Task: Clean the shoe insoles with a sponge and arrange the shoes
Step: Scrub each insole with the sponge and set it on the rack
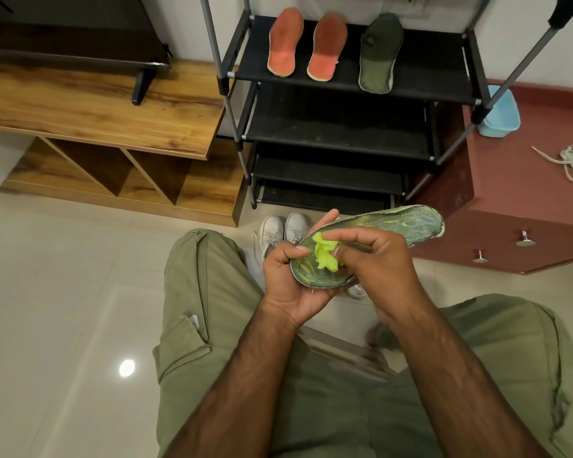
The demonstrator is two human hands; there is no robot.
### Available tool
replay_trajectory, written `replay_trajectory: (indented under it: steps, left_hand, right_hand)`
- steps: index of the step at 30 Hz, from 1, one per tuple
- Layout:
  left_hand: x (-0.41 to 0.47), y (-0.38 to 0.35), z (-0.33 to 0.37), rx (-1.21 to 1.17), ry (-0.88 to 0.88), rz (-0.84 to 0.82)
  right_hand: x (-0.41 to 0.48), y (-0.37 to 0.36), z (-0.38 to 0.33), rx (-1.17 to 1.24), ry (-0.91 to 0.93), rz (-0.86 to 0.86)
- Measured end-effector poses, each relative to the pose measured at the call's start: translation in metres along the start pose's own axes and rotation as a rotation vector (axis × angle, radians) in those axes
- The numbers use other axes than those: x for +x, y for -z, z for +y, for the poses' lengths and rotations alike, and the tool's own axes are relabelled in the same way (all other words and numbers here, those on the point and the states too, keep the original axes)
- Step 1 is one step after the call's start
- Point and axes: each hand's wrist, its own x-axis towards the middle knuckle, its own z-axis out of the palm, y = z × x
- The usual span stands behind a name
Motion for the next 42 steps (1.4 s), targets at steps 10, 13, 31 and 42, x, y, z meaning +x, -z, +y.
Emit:
replay_trajectory:
  steps: [10, 13, 31, 42]
  left_hand:
    - [-0.002, -0.002, 0.002, -0.052, -0.001, 0.068]
    - [-0.002, -0.002, 0.002, -0.050, 0.018, 0.082]
    - [0.001, 0.000, 0.003, 0.024, 0.064, 0.171]
    - [0.001, 0.002, 0.004, 0.008, 0.091, 0.205]
  right_hand:
    - [-0.002, 0.001, 0.005, -0.911, 0.346, 0.091]
    - [-0.001, 0.004, 0.001, -1.108, 0.367, 0.071]
    - [0.006, -0.009, 0.008, -0.788, 0.227, 0.123]
    - [0.010, -0.014, 0.013, -0.790, 0.211, 0.118]
